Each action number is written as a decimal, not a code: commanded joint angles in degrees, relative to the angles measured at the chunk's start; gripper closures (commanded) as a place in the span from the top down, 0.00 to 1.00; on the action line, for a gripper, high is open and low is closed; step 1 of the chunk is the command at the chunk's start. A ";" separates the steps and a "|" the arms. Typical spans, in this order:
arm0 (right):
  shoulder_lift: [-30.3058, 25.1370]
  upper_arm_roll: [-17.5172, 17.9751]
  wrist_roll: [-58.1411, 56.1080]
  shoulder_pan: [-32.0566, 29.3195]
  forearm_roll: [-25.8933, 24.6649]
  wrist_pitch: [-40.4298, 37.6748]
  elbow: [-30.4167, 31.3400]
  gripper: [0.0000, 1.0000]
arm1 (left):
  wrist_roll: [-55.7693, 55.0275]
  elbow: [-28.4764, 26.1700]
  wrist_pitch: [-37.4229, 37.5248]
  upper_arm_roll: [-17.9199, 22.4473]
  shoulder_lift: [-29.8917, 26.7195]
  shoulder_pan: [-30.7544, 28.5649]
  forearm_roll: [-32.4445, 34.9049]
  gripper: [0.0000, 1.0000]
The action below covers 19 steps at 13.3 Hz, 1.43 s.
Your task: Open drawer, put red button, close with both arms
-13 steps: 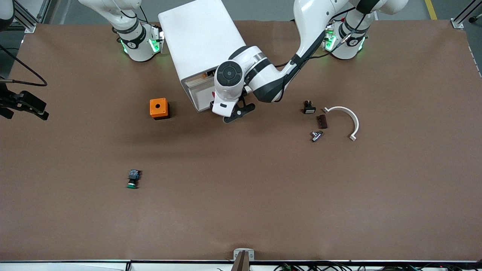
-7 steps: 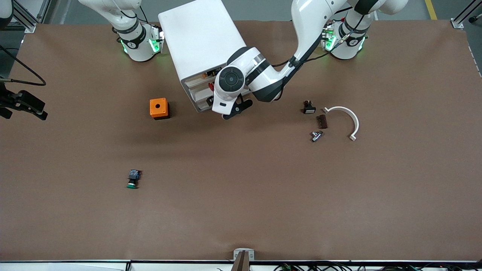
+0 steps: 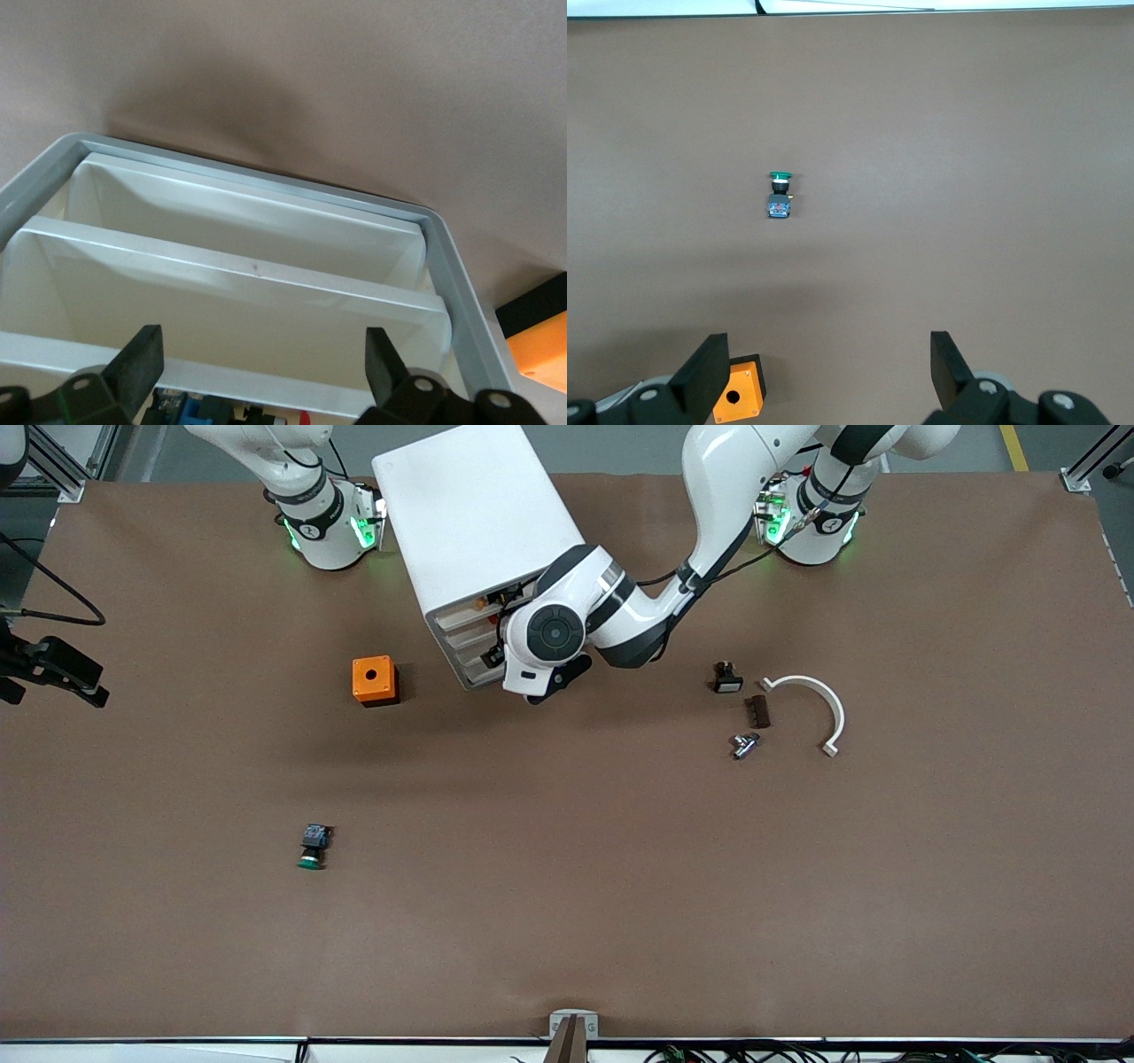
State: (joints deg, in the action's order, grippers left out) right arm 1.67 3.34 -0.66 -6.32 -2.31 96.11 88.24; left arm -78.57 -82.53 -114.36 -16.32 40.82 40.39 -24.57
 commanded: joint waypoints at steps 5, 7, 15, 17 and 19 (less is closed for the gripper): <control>-0.52 0.35 0.66 -0.18 -0.42 -1.54 -0.27 1.00 | 0.17 0.53 0.36 0.67 -0.83 -1.71 -0.58 1.00; -1.57 0.35 0.74 -0.09 -0.33 -1.63 0.61 1.00 | 0.43 0.97 0.36 0.58 -2.23 -4.52 4.59 1.00; -1.93 0.35 0.66 -0.18 -0.33 -1.02 1.32 1.00 | 24.54 1.85 13.93 0.67 -16.72 -20.24 12.26 1.00; -1.93 0.35 0.66 -0.18 -0.33 -1.02 1.32 1.00 | 36.77 1.59 23.70 0.50 -21.20 -25.25 14.19 1.00; -1.84 0.35 0.83 -0.18 -0.15 -1.10 1.32 1.00 | 42.68 1.41 28.47 0.50 -24.90 -29.47 16.21 1.00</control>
State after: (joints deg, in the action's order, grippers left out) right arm 1.12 3.41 -0.64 -6.29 -2.31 94.99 88.39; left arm -41.24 -78.82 -89.00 -15.36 20.18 13.90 -10.62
